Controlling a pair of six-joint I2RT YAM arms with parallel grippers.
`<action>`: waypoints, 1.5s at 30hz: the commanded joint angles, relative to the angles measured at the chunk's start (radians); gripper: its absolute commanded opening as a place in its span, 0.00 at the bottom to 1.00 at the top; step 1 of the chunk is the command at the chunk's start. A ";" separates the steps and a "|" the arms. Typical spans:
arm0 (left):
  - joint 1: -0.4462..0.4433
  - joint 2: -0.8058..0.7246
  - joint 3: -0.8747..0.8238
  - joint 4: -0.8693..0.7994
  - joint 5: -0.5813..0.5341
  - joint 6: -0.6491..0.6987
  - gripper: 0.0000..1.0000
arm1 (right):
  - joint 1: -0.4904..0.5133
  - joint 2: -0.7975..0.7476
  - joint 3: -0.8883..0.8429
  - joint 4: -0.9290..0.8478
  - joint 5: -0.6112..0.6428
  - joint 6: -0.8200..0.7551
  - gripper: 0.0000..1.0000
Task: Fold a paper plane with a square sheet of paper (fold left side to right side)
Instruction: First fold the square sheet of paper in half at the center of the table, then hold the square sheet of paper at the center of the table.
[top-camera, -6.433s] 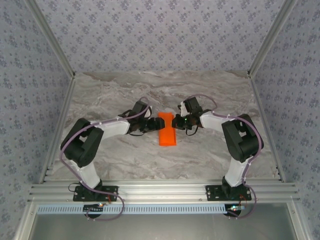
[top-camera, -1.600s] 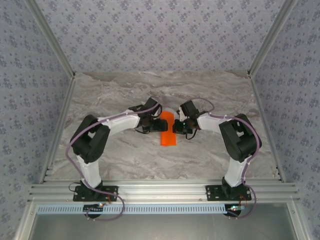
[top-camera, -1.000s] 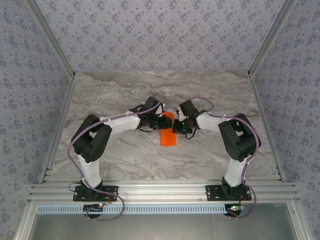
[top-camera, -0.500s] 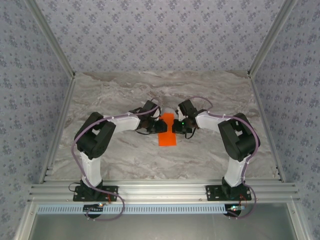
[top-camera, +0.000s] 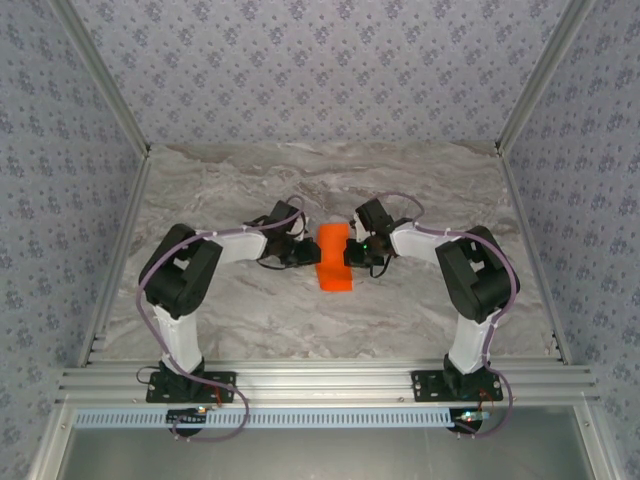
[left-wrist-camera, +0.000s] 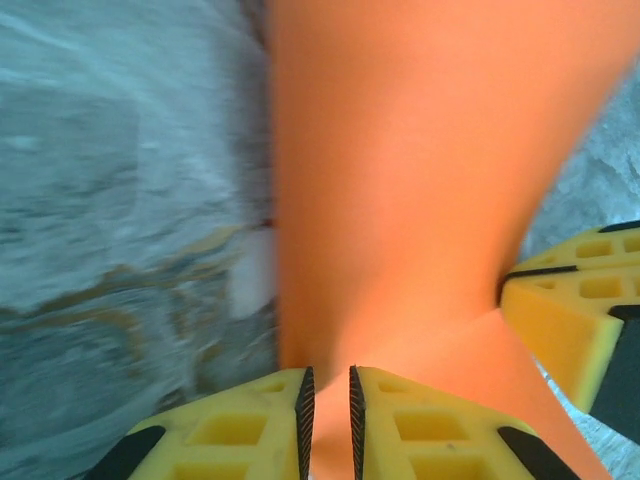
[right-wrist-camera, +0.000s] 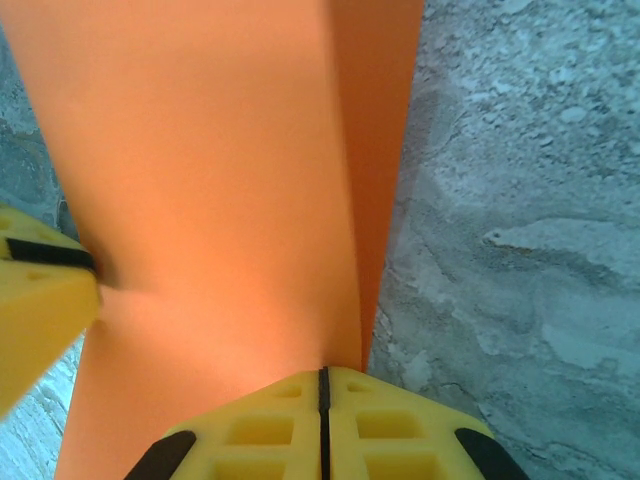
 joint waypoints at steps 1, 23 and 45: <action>0.019 -0.074 -0.012 -0.027 0.003 0.039 0.19 | 0.008 0.063 -0.022 -0.113 0.063 -0.020 0.07; -0.028 0.090 0.100 0.088 0.055 -0.017 0.17 | 0.020 0.065 0.004 -0.113 0.049 -0.019 0.07; -0.040 0.118 0.046 0.026 -0.004 -0.023 0.16 | -0.058 0.018 0.138 -0.009 -0.143 -0.032 0.07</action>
